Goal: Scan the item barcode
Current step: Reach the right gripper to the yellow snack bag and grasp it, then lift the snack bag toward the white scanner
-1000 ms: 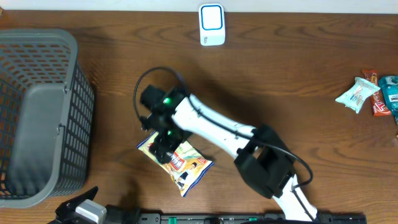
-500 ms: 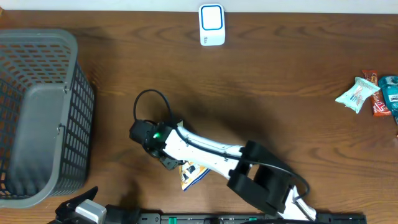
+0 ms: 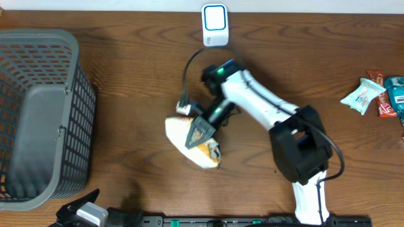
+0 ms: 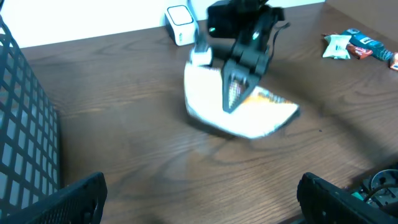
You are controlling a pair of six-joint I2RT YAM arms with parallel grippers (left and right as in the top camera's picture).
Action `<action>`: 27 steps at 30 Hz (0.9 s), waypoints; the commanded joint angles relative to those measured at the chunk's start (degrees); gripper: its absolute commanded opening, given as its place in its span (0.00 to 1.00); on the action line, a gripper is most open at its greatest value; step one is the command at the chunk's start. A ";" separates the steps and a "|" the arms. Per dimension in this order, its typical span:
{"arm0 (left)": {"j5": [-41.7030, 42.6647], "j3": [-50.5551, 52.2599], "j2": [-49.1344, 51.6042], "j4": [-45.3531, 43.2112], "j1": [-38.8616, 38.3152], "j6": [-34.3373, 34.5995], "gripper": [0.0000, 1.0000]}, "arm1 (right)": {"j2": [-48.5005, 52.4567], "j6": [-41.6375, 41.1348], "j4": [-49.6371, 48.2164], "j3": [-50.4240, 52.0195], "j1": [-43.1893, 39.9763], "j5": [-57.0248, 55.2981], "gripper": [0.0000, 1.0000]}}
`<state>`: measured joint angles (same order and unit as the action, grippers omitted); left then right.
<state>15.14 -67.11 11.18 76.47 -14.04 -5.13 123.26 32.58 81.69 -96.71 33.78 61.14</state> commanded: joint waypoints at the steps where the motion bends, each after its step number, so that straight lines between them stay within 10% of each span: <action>1: 0.72 -0.22 -0.15 -0.15 0.04 -0.20 0.98 | -2.49 14.01 1.09 -0.35 -2.73 21.49 0.01; 10: 0.70 -0.22 -0.15 -0.15 0.04 -0.20 0.98 | -2.49 13.31 -0.61 0.13 -1.27 -5.73 0.02; 16: 0.70 -0.22 -0.15 -0.15 0.04 -0.20 0.98 | -2.49 -22.16 -12.28 0.42 -0.81 -45.77 0.01; 20: 0.70 -0.22 -0.15 -0.15 0.04 -0.20 0.98 | -2.54 -37.97 -16.02 0.31 -1.01 -61.83 0.59; 22: 0.70 -0.22 -0.15 -0.15 0.02 -0.20 0.98 | -2.69 -37.90 -16.22 -0.24 -1.01 -61.09 0.64; 27: 0.70 -0.22 -0.15 -0.15 0.04 -0.20 0.98 | -4.20 -38.03 -12.31 -6.08 -0.59 -58.93 0.15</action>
<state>15.14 -67.11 11.18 76.47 -14.04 -5.15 122.69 -0.47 68.36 -98.04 32.71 5.48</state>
